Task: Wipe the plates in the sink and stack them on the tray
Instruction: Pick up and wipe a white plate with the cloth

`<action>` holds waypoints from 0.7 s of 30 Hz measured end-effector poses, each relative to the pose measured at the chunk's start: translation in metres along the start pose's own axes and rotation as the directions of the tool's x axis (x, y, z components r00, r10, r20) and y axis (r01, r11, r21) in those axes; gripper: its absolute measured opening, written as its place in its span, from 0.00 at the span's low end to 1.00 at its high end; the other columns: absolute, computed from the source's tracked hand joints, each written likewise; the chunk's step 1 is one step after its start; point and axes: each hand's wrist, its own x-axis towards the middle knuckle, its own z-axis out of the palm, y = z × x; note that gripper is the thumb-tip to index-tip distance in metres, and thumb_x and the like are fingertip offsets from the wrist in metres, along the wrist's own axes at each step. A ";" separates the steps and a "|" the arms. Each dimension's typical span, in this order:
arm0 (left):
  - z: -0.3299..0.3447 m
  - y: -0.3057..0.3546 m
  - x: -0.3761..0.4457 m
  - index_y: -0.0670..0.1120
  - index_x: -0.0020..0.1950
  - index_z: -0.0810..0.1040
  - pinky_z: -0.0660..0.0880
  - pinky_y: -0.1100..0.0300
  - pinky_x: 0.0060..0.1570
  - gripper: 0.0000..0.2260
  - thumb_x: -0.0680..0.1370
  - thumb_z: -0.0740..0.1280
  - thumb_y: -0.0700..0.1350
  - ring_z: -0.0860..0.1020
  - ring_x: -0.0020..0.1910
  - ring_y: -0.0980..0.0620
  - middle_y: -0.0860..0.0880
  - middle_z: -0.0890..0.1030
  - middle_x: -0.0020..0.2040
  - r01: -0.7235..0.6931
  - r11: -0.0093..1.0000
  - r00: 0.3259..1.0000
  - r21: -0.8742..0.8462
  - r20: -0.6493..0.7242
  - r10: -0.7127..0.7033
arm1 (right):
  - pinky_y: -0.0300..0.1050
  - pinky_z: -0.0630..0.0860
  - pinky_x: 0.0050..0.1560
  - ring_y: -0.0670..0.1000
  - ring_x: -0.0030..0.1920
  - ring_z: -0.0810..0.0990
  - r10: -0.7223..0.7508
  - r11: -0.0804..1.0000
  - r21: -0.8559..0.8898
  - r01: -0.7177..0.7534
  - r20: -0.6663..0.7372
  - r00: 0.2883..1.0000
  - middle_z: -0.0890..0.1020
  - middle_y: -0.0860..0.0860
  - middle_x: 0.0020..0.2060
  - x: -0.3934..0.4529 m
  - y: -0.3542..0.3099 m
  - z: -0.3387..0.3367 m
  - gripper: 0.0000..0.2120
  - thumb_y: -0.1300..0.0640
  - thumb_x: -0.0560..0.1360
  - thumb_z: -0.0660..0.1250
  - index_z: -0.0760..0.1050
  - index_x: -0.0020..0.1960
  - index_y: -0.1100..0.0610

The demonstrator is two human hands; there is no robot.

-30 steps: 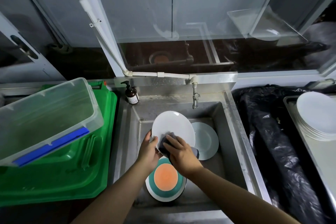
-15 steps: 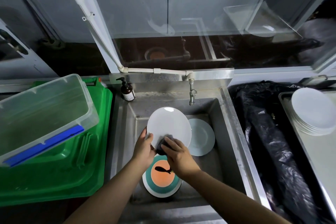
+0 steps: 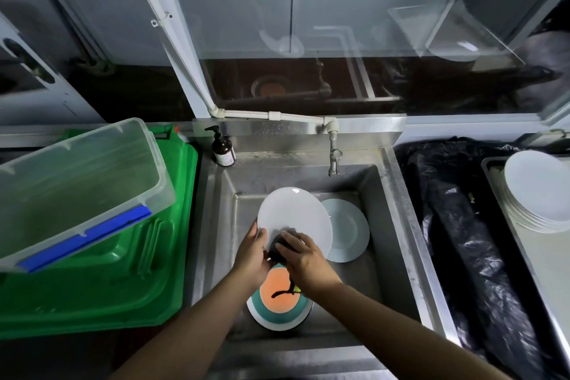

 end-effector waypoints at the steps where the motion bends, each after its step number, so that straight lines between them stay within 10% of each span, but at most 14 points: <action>1: -0.001 -0.002 -0.002 0.54 0.74 0.71 0.81 0.46 0.49 0.16 0.87 0.55 0.43 0.81 0.56 0.41 0.43 0.81 0.62 0.018 1.000 1.000 0.000 0.004 -0.018 | 0.60 0.79 0.56 0.63 0.61 0.76 0.017 1.000 0.013 -0.016 -0.029 0.999 0.77 0.55 0.66 0.010 -0.002 -0.002 0.15 0.50 0.78 0.64 0.79 0.62 0.53; 13: -0.016 -0.003 0.008 0.49 0.71 0.73 0.80 0.42 0.50 0.15 0.87 0.54 0.43 0.82 0.53 0.38 0.40 0.83 0.57 0.057 0.993 0.998 -0.103 -0.017 -0.059 | 0.60 0.76 0.59 0.62 0.65 0.72 -0.037 0.999 -0.006 0.038 0.154 0.987 0.71 0.52 0.72 0.005 0.017 0.020 0.29 0.54 0.68 0.76 0.74 0.67 0.49; 21: -0.010 -0.014 -0.005 0.55 0.69 0.77 0.81 0.47 0.44 0.15 0.86 0.59 0.43 0.82 0.52 0.41 0.44 0.84 0.59 0.089 0.989 0.994 0.116 0.049 -0.095 | 0.61 0.76 0.61 0.64 0.65 0.73 0.114 0.993 0.029 -0.115 0.028 0.993 0.75 0.55 0.68 0.027 0.025 -0.004 0.22 0.58 0.72 0.70 0.78 0.65 0.52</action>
